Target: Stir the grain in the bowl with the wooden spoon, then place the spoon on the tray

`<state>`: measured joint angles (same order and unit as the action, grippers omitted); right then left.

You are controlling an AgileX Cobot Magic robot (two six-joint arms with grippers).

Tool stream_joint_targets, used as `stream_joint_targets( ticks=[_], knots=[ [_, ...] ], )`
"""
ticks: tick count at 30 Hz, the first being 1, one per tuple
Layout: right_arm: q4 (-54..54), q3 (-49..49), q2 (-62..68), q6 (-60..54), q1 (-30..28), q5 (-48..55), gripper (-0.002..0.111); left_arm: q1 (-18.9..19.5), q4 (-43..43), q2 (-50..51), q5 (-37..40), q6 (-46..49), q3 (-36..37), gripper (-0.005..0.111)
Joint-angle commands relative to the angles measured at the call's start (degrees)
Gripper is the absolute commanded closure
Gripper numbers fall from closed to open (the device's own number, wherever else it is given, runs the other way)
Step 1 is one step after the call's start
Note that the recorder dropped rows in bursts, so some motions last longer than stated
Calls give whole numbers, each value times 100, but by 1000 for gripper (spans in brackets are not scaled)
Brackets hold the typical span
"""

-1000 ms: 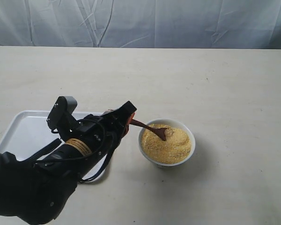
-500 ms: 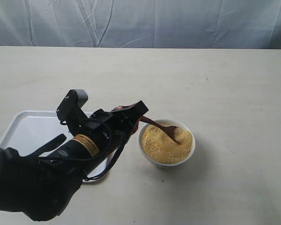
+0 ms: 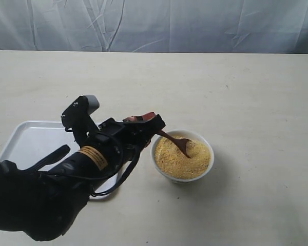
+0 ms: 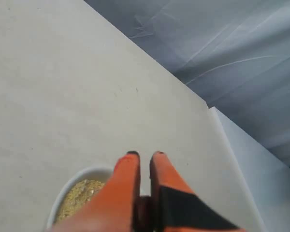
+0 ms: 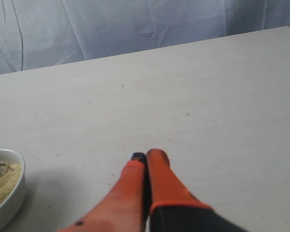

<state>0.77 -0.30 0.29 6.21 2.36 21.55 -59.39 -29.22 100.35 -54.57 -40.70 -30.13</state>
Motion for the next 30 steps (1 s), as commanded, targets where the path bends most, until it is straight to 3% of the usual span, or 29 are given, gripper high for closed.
stream_joint_targets(
  ticks=[1, 9, 21, 30],
  knots=[
    [-30, 30, -29, -8, -34, -62, 108, -13, -93, -250, 116, 734, -17, 107],
    [-30, 30, -29, -8, -34, -62, 108, -13, -106, -511, 274, 1598, -54, 107],
    [-30, 30, -29, -8, -34, -82, 108, -13, 58, -938, 1908, 3913, -984, 107],
    [-30, 30, -29, -8, -34, -82, 108, -13, -975, -973, 3085, 5584, -1262, 107]
  ],
)
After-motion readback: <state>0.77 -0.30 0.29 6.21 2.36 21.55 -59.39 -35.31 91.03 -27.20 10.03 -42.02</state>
